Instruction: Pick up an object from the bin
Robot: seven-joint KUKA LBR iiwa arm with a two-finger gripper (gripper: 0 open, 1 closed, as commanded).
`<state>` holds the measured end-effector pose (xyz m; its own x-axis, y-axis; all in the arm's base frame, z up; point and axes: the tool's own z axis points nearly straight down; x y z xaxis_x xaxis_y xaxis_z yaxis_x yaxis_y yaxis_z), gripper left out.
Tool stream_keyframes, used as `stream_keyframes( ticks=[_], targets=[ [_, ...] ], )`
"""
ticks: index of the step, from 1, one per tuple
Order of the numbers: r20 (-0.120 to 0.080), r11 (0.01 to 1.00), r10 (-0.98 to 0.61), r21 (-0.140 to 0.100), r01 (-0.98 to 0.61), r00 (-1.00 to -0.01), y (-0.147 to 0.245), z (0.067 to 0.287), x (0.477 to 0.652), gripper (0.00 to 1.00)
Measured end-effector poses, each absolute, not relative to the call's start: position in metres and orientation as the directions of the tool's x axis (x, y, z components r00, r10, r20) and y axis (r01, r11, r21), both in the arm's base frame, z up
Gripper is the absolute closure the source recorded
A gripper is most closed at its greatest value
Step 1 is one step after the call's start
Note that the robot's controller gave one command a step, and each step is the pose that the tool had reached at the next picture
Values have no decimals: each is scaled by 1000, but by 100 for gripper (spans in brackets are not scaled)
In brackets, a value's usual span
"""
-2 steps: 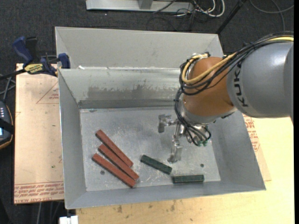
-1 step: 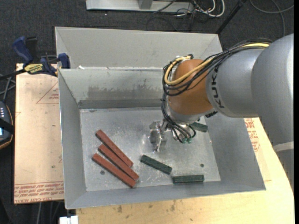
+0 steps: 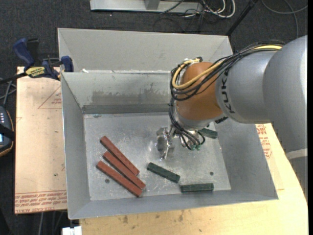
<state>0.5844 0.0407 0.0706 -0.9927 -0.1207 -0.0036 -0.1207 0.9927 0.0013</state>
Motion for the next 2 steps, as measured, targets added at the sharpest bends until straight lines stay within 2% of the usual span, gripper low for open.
stream_keyframes(
  ticks=[1,2],
  targets=[
    [1,990,-138,1,-138,-990,45,97,591,100],
    [-1,991,-133,1,-133,-991,40,123,579,100]
  ],
)
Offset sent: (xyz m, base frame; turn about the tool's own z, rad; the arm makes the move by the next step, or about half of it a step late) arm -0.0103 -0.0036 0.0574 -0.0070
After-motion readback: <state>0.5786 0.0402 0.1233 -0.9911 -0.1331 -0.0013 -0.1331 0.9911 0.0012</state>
